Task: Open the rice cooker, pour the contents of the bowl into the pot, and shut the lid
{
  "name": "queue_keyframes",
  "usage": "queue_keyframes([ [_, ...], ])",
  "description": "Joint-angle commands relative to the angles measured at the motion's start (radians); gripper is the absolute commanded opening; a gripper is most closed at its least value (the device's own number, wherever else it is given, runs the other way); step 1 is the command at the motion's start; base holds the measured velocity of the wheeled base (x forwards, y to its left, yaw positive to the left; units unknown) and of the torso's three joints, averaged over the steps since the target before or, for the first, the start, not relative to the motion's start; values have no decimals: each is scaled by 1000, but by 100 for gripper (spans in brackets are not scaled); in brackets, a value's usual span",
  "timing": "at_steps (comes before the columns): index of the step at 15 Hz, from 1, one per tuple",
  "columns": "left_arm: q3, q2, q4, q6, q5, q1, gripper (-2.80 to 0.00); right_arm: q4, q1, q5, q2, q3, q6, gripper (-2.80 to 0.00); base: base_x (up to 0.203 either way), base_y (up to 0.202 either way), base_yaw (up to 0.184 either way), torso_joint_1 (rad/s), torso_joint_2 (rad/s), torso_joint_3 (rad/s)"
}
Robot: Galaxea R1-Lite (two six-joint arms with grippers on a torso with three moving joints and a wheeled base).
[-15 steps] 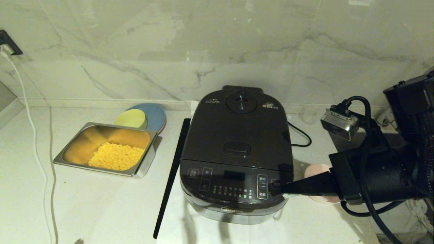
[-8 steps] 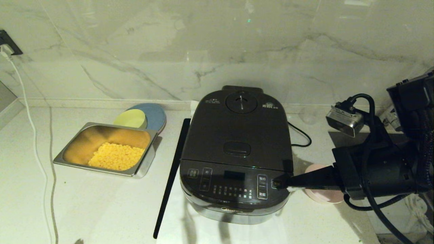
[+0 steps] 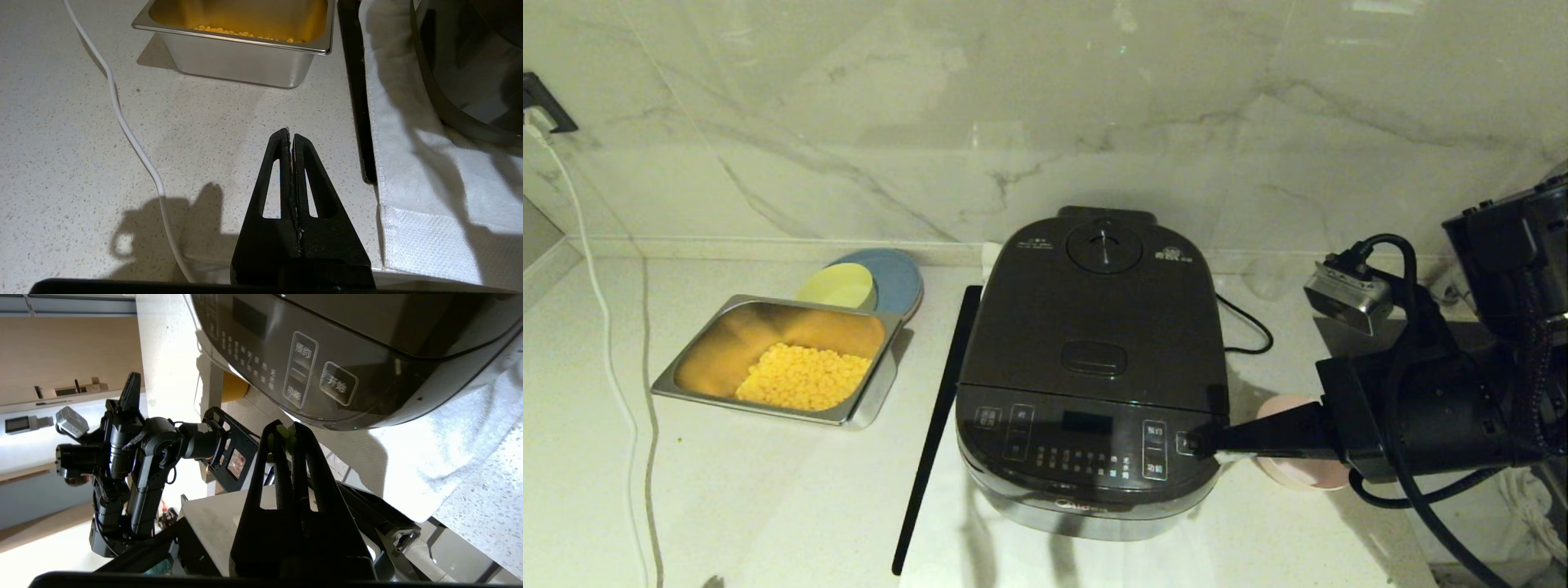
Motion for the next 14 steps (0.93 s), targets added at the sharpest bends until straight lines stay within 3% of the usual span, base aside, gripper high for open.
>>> queue_keyframes([
  [1, 9, -1, 0, -1, 0, 0, -280, 2, -3, 3, -1, 2, 5, -280, 0, 0, 0, 0, 0, 0],
  [14, 9, -1, 0, -1, 0, 0, -280, 2, -9, 5, 9, 20, -1, -280, 0, 0, 0, 0, 0, 0],
])
